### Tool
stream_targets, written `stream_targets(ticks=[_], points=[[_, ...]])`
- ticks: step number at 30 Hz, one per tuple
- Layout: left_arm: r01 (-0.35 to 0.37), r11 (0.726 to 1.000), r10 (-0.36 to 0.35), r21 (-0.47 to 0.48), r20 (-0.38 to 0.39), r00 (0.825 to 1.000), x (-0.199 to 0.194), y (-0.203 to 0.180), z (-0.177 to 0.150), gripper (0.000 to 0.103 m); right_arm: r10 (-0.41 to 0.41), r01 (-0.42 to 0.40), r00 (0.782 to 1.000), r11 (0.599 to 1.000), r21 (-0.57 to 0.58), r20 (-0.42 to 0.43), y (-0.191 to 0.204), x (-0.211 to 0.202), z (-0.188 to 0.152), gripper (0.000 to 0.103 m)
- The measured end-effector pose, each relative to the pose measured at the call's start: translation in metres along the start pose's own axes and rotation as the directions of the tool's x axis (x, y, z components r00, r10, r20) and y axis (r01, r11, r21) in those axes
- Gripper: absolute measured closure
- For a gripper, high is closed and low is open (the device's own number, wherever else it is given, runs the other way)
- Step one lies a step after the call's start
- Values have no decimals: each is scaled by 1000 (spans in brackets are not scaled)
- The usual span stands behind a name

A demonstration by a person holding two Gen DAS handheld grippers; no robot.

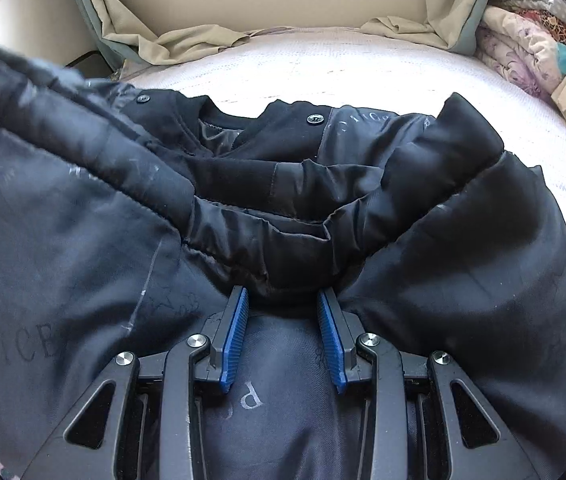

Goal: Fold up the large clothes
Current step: 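Fold the held jacket side over with the left tool while the right tool grasps beside it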

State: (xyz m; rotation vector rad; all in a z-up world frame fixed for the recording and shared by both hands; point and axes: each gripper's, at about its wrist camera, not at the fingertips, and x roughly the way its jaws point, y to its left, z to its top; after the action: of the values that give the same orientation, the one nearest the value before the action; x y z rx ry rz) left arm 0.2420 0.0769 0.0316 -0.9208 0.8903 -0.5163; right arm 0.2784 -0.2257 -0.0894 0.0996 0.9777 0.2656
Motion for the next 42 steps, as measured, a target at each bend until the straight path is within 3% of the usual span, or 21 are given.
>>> stream_targets(ticks=[10, 13, 16, 19, 20, 22, 23, 25, 28, 29, 30, 33, 34, 37, 40, 42], points=[[-73, 986, 85, 147, -83, 993, 87, -91, -23, 65, 46, -46, 999, 997, 56, -2, -8, -2, 2, 71], [-95, 980, 113, 176, -96, 989, 112, -102, -33, 65, 84, -84, 996, 992, 93, -1, -15, -3, 2, 71], [-134, 970, 154, 201, -88, 984, 132, -112, -40, 64, 174, -171, 985, 971, 166, 1, -31, -7, 4, 71], [-158, 966, 177, 203, -79, 981, 143, -117, -46, 64, 282, -265, 959, 923, 278, -22, -55, -16, 8, 72], [-102, 971, 127, 218, -104, 986, 144, -121, -48, 64, 310, -281, 950, 903, 324, -42, -65, -23, 10, 72], [-112, 967, 139, 230, -105, 985, 149, -128, -55, 64, 344, -290, 936, 869, 402, -68, -83, -36, 10, 72], [-120, 963, 150, 242, -111, 982, 153, -129, -59, 64, 370, -300, 927, 833, 466, -65, -98, -49, 8, 71], [-134, 956, 170, 259, -119, 978, 161, -129, -66, 64, 382, -313, 924, 781, 540, -17, -124, -74, 2, 59], [-151, 947, 197, 282, -140, 970, 176, -127, -78, 63, 350, -324, 933, 733, 599, 77, -159, -114, -8, 47], [-158, 944, 207, 290, -147, 967, 181, -125, -82, 63, 354, -351, 927, 711, 610, 120, -168, -127, -12, 45], [-164, 941, 216, 297, -152, 965, 186, -126, -85, 63, 374, -394, 912, 684, 614, 167, -175, -137, -15, 40], [-181, 928, 244, 325, -165, 956, 200, -124, -97, 62, 487, -554, 825, 600, 577, 286, -181, -152, -14, 28], [-186, 925, 252, 332, -168, 953, 204, -123, -100, 61, 510, -580, 808, 596, 555, 296, -178, -154, -12, 23], [-199, 910, 274, 364, -169, 947, 211, -122, -110, 60, 520, -553, 822, 627, 549, 233, -167, -146, -4, 20], [-209, 895, 291, 394, -161, 943, 212, -126, -115, 59, 566, -543, 809, 611, 576, 161, -157, -124, 8, 20], [-210, 888, 296, 409, -160, 942, 210, -126, -115, 58, 566, -534, 814, 639, 553, 132, -147, -116, 16, 20]])
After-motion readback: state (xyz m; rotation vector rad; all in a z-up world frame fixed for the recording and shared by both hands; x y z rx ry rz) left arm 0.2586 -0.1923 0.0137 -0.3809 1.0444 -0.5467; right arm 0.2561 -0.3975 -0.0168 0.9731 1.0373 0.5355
